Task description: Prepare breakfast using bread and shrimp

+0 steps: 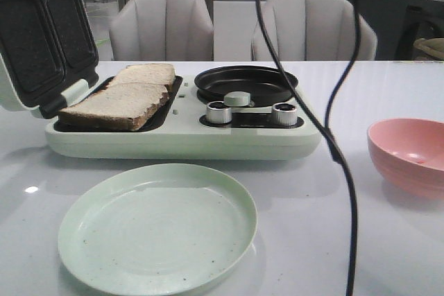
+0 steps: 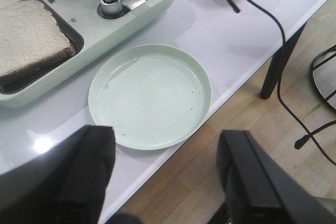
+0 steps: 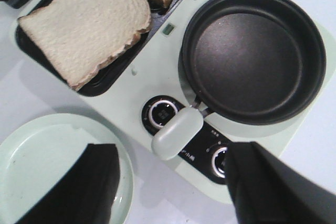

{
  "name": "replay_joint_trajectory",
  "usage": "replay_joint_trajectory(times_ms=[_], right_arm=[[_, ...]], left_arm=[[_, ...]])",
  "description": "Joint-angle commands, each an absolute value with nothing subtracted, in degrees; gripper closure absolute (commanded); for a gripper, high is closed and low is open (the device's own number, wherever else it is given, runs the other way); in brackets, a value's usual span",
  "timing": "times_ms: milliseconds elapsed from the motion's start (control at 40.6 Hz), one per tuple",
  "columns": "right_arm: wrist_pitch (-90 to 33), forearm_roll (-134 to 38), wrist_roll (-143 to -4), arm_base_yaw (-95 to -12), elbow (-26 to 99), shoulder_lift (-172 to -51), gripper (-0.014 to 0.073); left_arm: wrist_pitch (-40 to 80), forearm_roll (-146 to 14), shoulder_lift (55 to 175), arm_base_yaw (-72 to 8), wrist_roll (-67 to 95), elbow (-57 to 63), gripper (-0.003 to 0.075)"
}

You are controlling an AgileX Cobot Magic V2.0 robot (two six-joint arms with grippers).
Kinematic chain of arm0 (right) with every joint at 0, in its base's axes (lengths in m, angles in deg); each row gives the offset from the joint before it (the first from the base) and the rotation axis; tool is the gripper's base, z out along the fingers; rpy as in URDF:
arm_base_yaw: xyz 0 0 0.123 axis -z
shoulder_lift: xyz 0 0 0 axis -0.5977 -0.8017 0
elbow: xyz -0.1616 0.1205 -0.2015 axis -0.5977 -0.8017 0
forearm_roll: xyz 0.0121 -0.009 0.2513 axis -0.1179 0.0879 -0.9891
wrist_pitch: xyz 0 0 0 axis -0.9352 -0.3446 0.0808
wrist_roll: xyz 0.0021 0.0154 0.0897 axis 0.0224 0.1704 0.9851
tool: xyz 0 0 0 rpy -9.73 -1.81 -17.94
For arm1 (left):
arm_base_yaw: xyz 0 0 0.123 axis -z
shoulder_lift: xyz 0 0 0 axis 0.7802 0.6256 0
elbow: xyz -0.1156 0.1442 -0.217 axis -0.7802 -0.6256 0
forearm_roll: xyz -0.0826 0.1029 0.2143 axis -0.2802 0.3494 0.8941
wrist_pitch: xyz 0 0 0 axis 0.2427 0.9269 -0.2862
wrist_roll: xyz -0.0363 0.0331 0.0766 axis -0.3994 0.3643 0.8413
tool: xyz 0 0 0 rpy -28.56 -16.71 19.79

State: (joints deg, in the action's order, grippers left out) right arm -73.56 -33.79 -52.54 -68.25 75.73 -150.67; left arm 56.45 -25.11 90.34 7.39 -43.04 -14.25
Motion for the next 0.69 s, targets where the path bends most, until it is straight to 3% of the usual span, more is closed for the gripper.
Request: replay_joint_trajectory(times_ms=[0,296,666], right_arm=[[-69.5,-32.7,-52.3,-69.3,71.9,-141.3,0.0057],[-61.0,-32.8,-50.3,-69.3,47.8,-120.4,0.0057],[-60.4,-32.8,-50.3,-69.3,24.2,-96.5,0.0057]], left_arm=[[52.6,-24.2,90.6,7.7,-43.0,-12.6,0.0244],[52.6,-24.2,90.6,7.7,-43.0,-12.6,0.0244],[52.6,-24.2,90.6,7.7,-43.0,-12.6,0.0244]])
